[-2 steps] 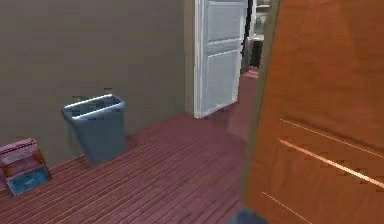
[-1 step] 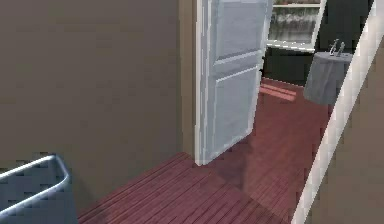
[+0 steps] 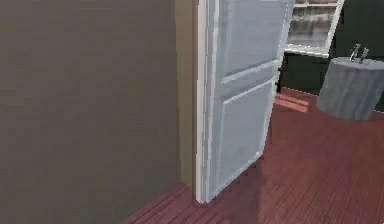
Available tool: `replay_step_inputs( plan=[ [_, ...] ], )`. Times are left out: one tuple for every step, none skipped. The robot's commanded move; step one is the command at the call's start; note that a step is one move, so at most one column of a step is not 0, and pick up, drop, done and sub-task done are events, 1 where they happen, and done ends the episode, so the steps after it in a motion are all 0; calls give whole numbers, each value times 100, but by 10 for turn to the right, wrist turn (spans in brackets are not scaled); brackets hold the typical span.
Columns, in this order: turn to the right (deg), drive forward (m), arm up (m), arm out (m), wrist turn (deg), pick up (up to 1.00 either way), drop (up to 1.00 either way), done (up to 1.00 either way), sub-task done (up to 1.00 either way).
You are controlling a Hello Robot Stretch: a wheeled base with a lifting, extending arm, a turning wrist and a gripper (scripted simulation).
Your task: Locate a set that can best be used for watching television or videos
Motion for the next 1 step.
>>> replay_step_inputs(
  plan=[
    [210, 0, 0, 0, 0, 0, 0, 0, 0]
  ],
)
